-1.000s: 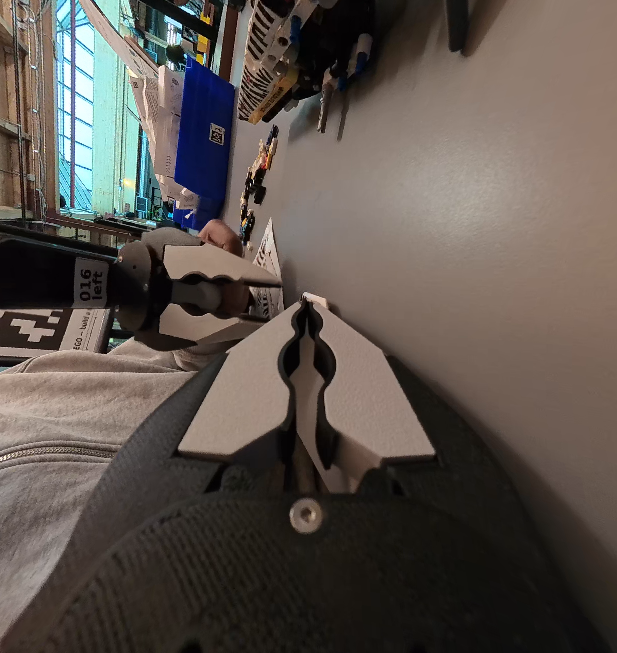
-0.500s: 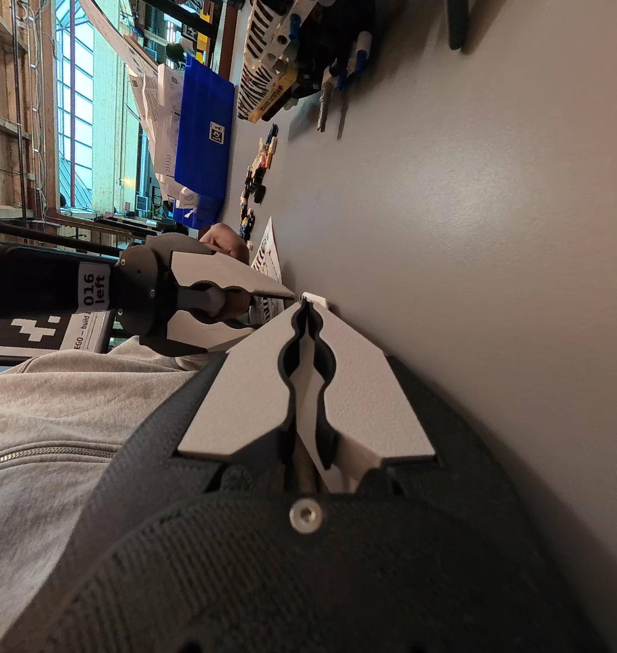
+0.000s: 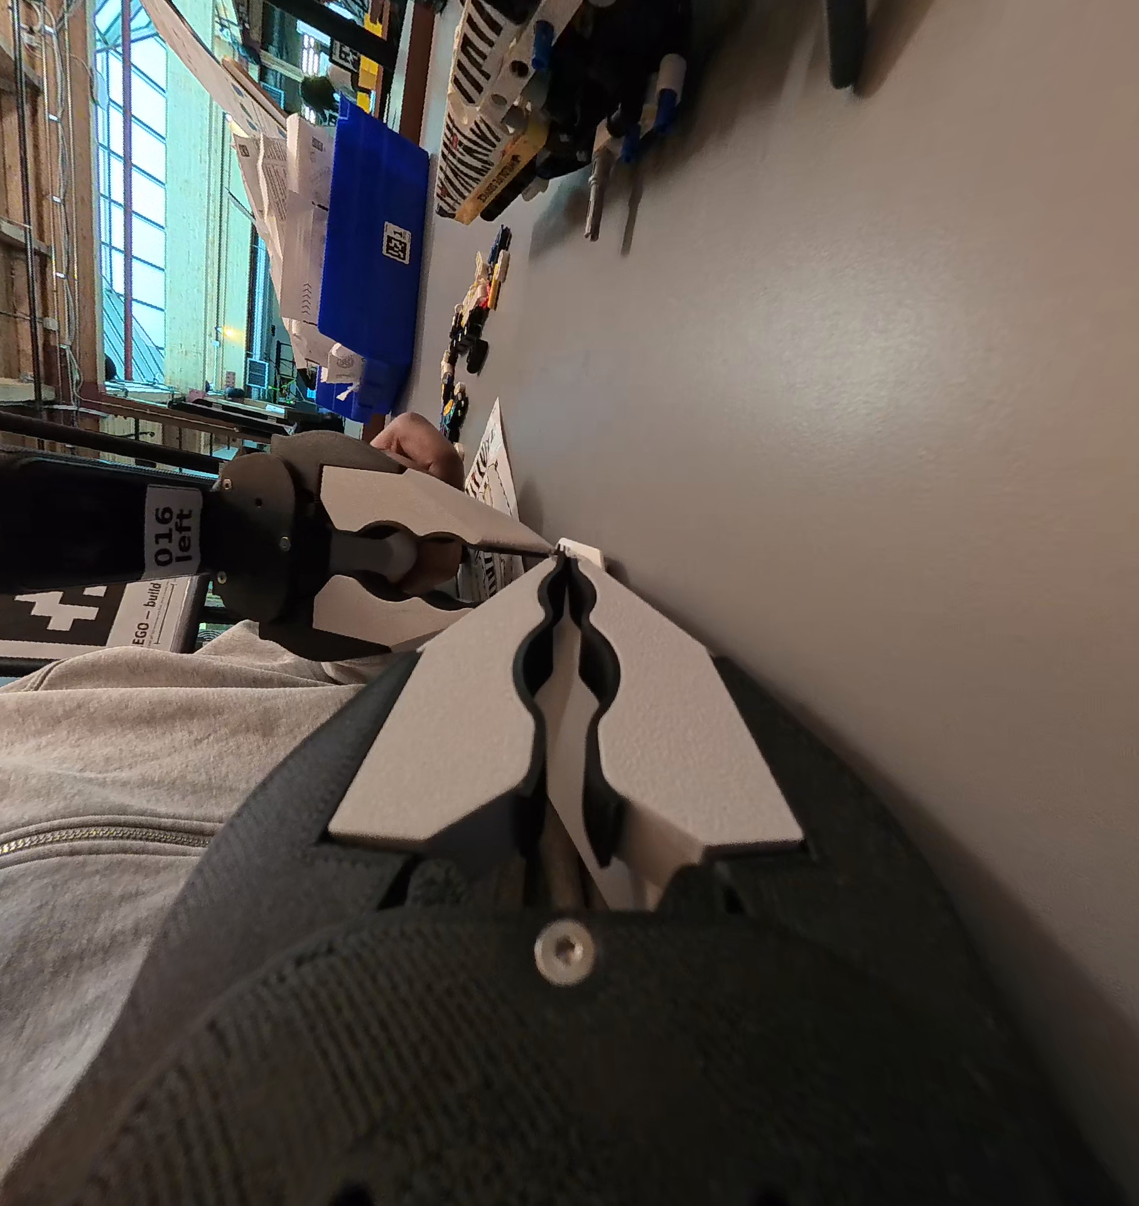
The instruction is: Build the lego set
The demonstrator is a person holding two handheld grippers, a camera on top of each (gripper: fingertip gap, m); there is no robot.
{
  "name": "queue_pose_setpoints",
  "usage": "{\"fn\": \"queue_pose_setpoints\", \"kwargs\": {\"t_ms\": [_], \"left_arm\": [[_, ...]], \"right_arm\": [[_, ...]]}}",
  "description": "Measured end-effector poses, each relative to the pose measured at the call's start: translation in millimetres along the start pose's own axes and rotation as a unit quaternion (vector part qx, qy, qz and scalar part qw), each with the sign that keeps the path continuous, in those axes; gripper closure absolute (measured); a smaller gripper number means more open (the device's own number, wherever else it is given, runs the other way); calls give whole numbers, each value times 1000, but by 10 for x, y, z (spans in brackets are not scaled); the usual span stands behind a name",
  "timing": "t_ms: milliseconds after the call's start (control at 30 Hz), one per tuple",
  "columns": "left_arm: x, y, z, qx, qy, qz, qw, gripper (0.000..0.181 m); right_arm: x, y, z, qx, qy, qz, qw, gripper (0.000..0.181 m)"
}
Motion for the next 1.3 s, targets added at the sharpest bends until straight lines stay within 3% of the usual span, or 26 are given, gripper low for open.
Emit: {"fn": "queue_pose_setpoints", "kwargs": {"t_ms": [1300], "left_arm": [[-4,12,13,18,-6,22,1000,169]], "right_arm": [[49,-17,-6,-21,-2,-23,1000,179]]}}
Point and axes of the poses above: each gripper's, where its closed fingertips meet, z out along the fingers, x out of its top, y = z × x across the jaws, the point moved 10 cm from there along -z, back along the fingers, and after that the axes turned 5 degrees about -x, right-handed, at the moved point
